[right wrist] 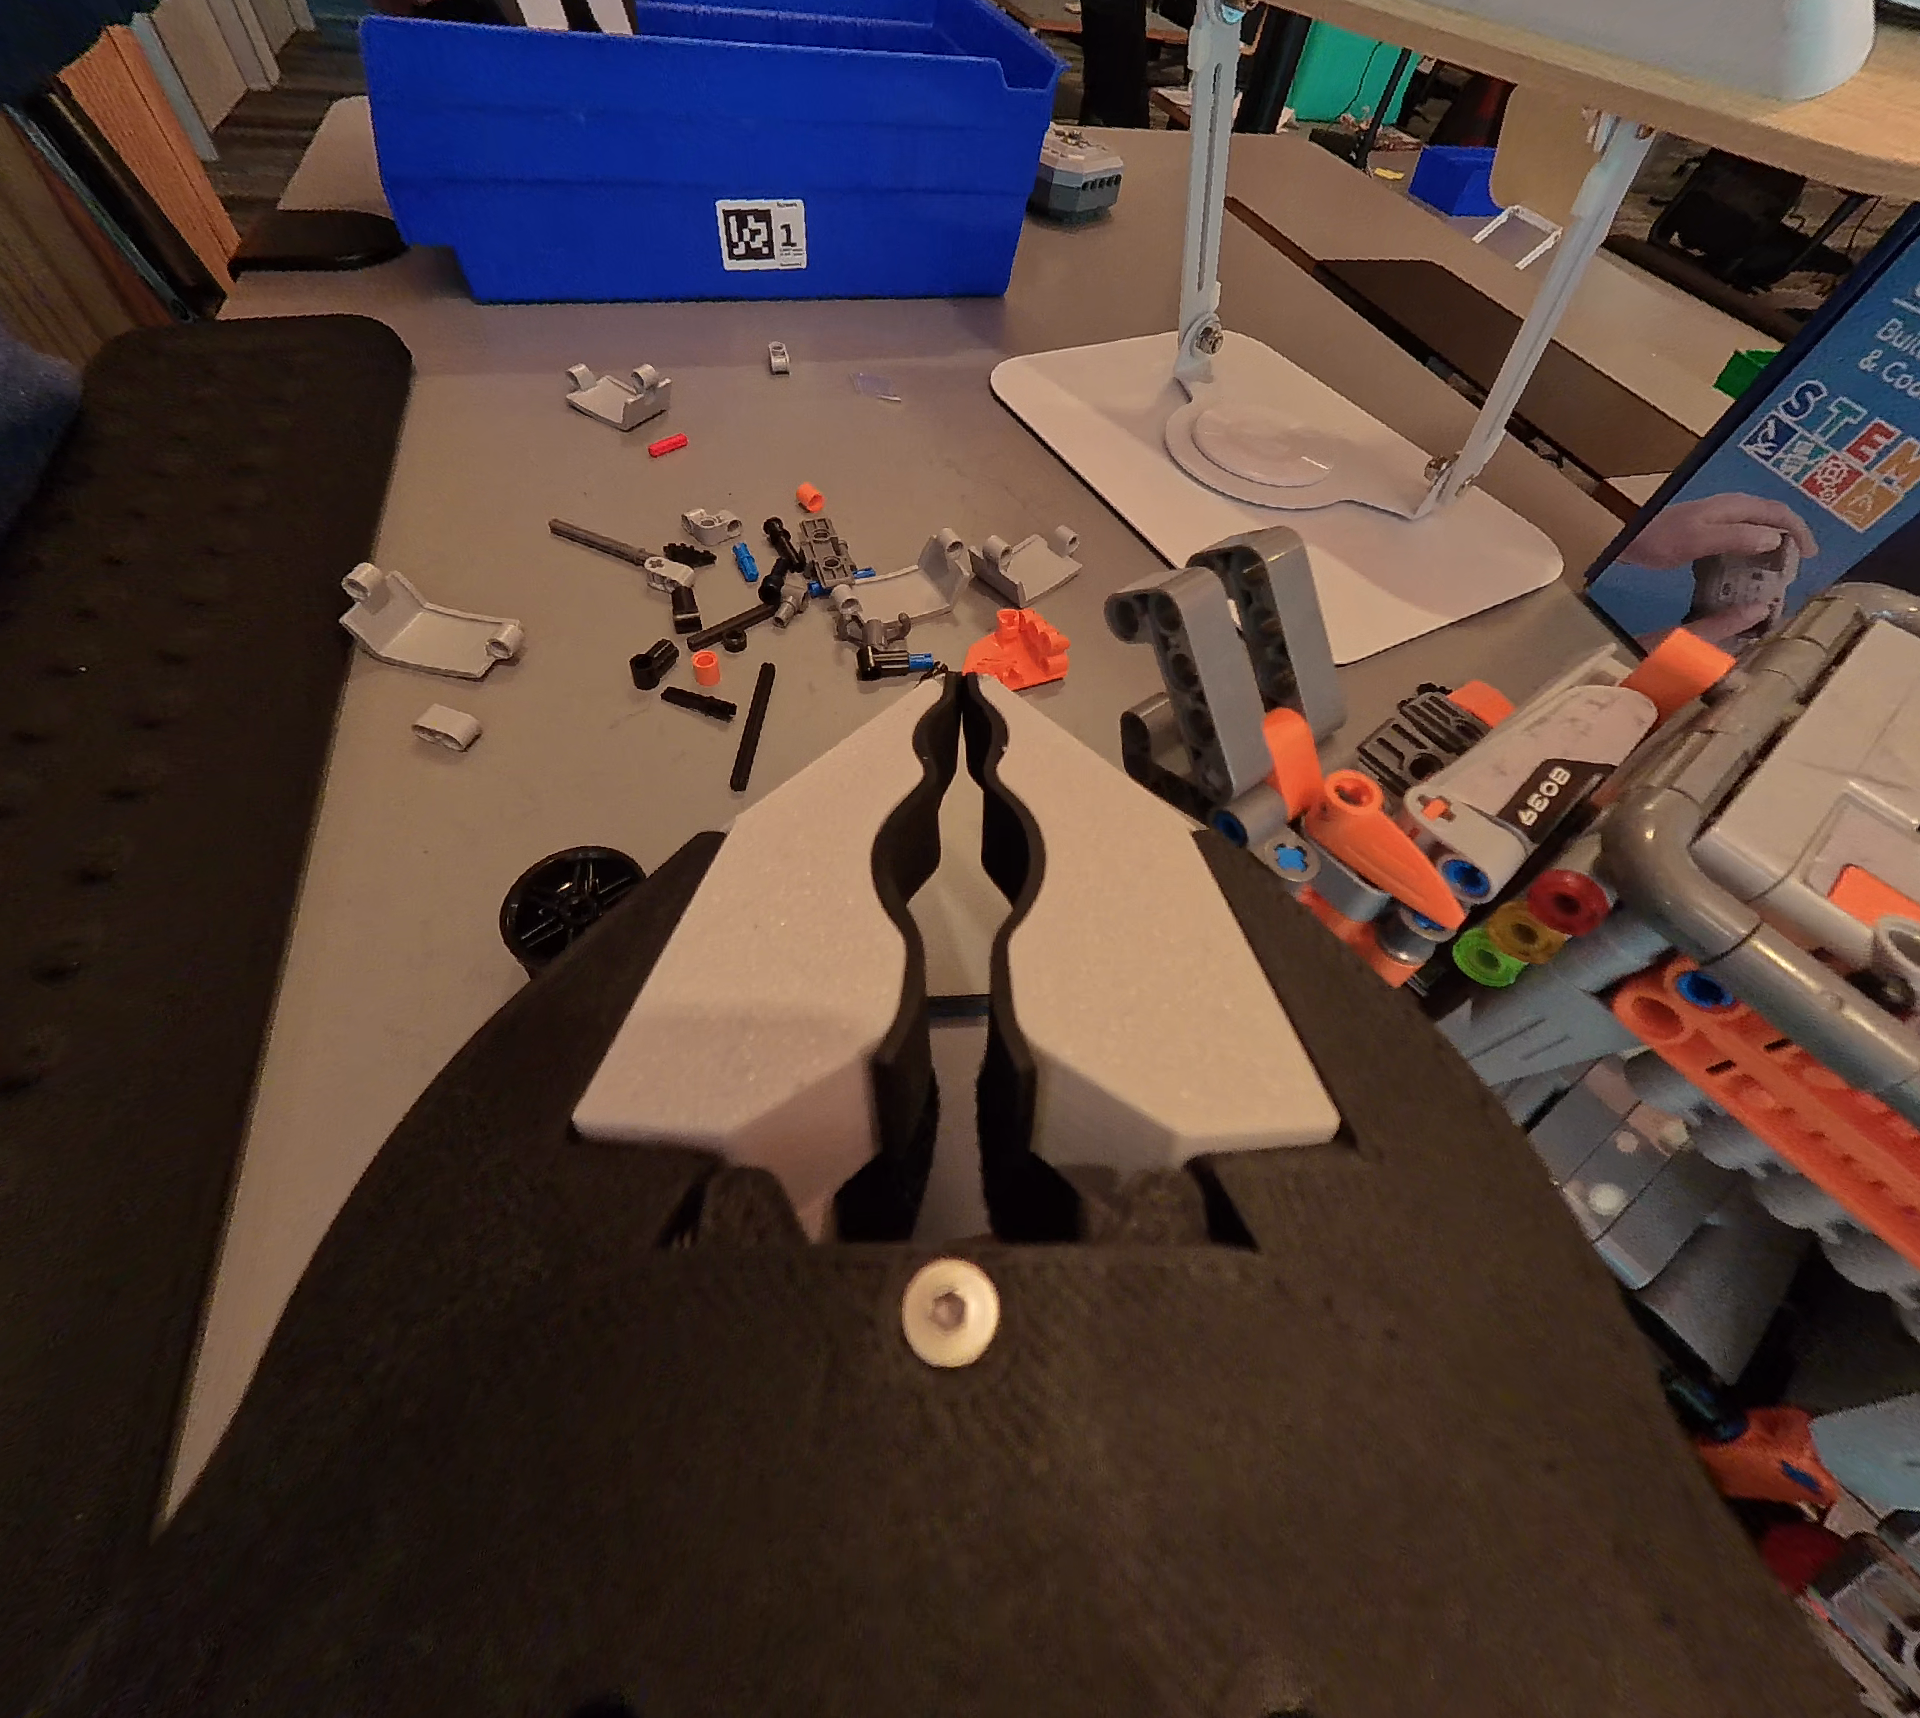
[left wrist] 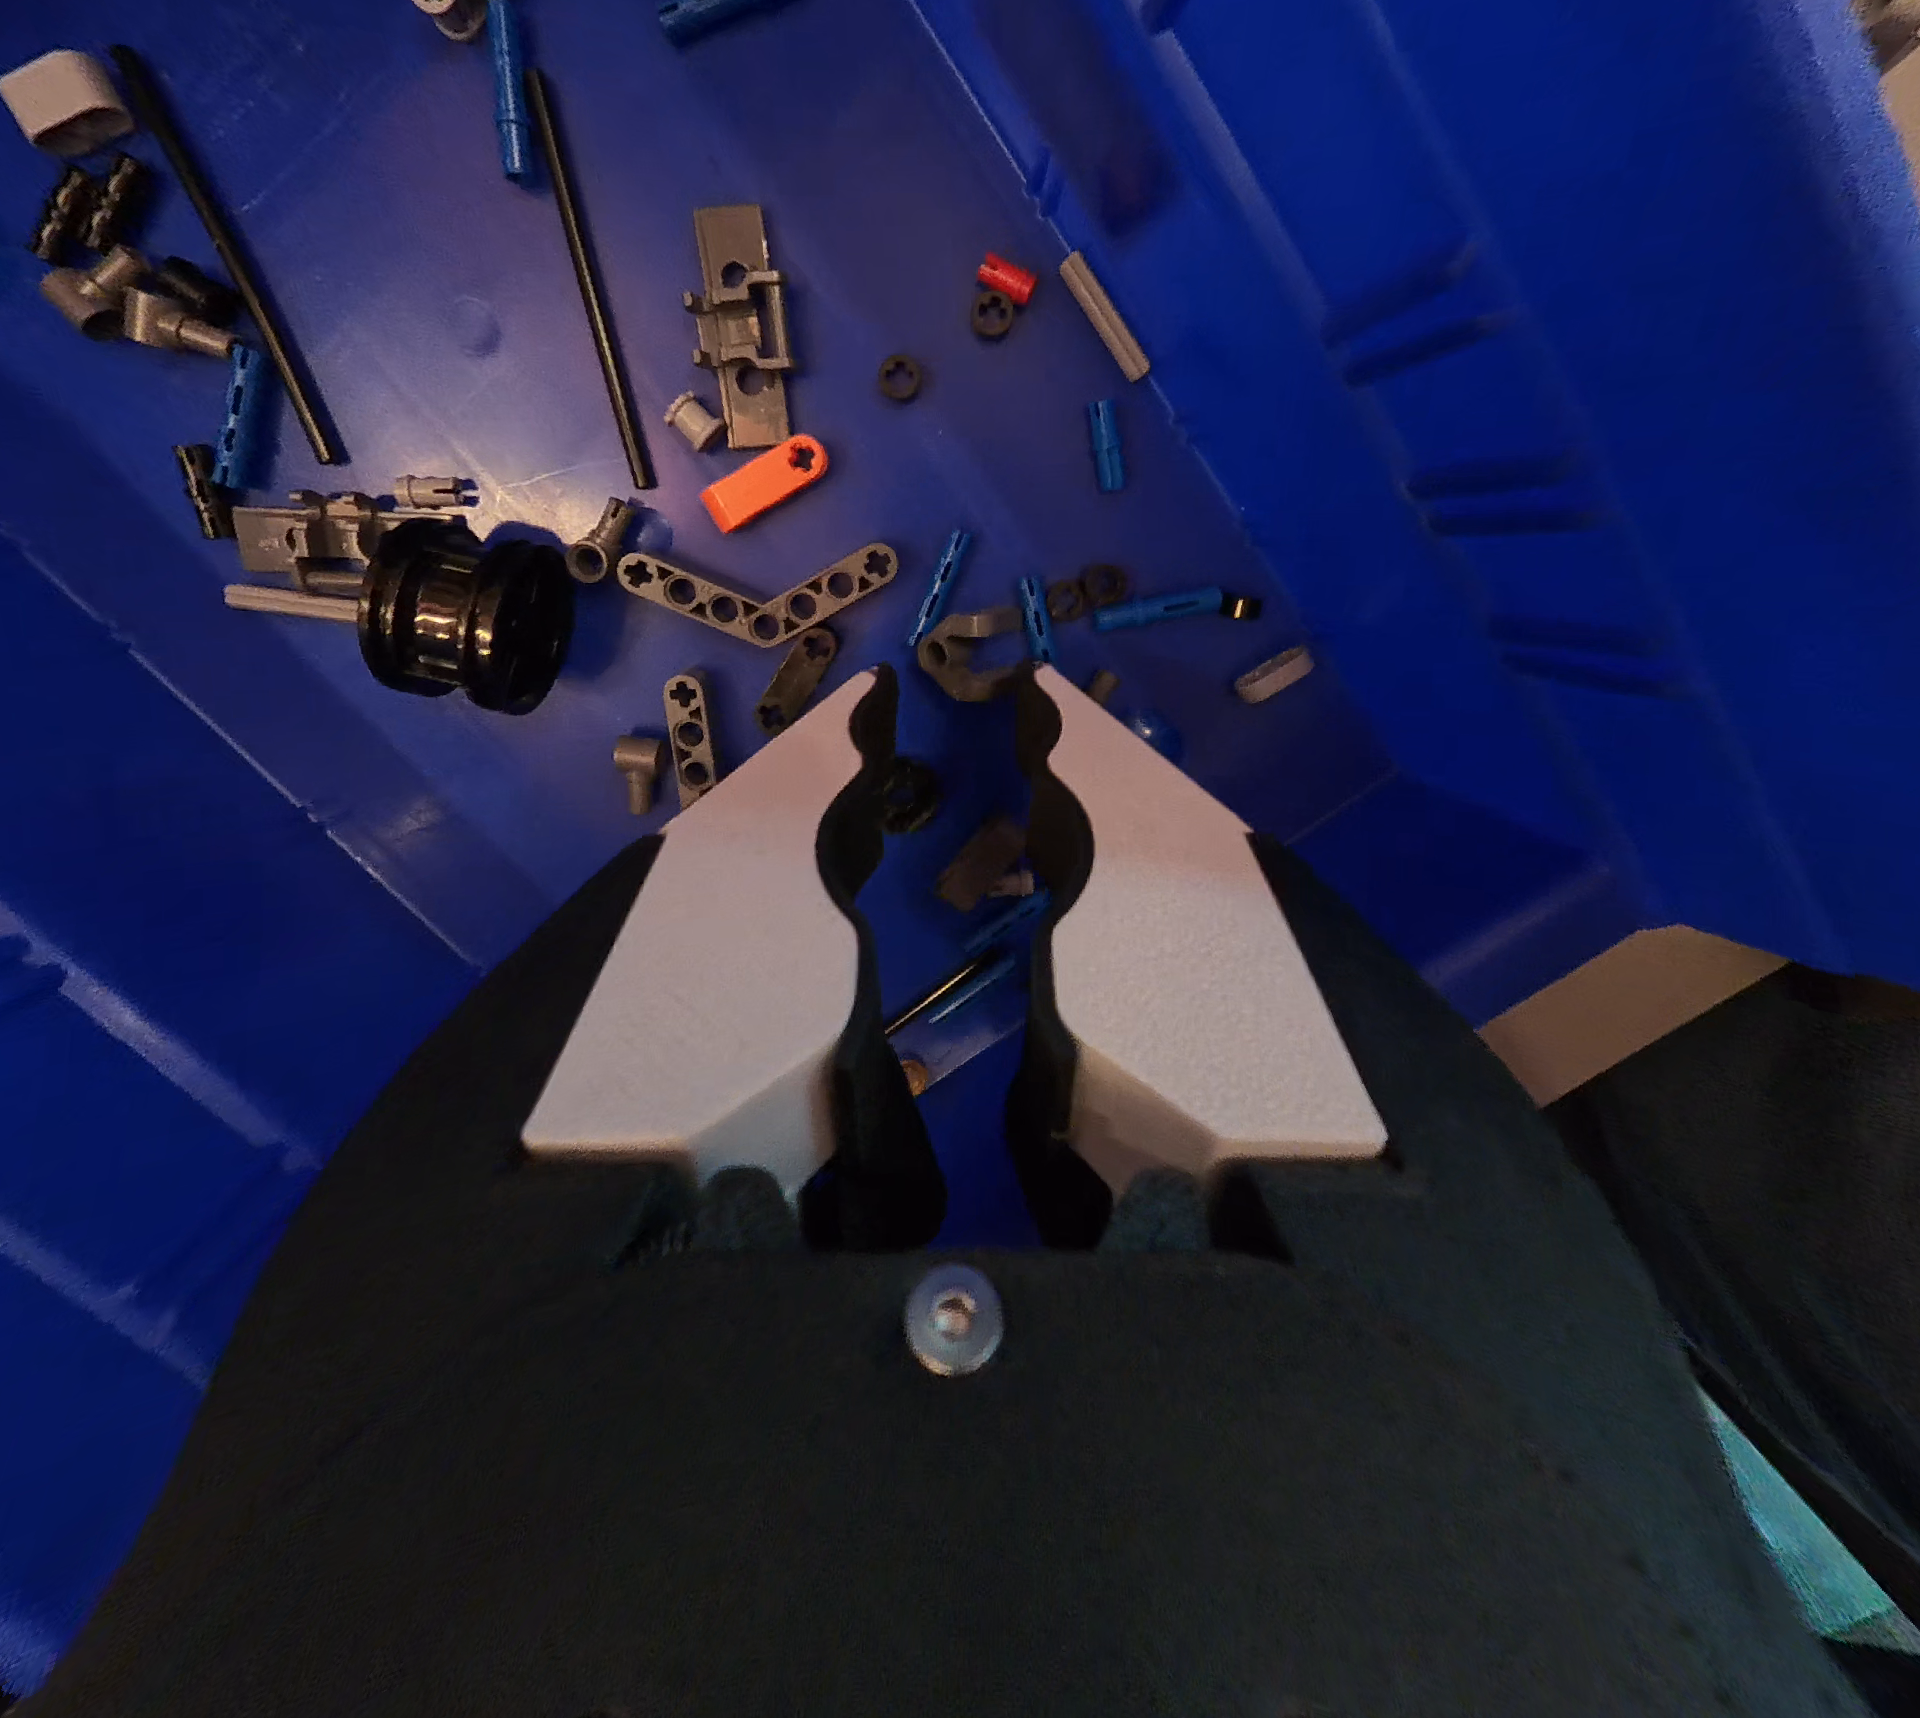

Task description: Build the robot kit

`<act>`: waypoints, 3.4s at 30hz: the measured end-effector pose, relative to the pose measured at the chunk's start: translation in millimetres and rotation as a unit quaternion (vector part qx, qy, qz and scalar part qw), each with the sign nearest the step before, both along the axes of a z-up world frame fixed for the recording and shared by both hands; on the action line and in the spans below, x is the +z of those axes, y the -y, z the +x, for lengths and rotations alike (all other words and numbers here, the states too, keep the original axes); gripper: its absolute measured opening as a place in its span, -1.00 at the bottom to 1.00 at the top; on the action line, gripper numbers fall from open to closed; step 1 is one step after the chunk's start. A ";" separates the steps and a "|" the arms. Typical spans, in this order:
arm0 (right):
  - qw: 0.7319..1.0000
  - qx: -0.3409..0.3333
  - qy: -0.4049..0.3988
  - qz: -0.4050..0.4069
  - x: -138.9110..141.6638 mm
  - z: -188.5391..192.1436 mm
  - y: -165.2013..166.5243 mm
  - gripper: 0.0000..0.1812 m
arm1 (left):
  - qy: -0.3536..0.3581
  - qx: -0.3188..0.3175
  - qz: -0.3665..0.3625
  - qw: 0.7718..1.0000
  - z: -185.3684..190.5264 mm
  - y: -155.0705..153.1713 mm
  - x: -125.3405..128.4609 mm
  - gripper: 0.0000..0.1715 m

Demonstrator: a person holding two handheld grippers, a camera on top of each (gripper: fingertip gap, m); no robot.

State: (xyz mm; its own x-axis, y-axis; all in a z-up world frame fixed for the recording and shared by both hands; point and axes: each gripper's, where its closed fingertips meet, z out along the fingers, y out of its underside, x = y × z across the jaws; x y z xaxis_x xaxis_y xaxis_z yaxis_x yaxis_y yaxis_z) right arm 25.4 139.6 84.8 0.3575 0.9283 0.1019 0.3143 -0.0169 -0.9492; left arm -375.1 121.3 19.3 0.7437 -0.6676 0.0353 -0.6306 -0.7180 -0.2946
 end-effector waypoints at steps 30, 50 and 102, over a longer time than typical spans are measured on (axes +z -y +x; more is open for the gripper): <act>1.000 0.000 0.004 0.006 1.6 -0.2 1.1 -1.00 | 0.018 0.009 0.031 0.999 4.5 -0.8 10.4 -0.93; 1.000 0.002 0.001 0.002 -0.3 -2.0 1.1 -1.00 | -0.058 0.092 0.016 0.994 -64.7 19.2 14.9 -0.79; 1.000 -0.023 -0.016 -0.006 -0.4 0.0 -11.6 -1.00 | -0.057 0.014 0.088 0.994 -56.8 -49.4 34.8 -0.63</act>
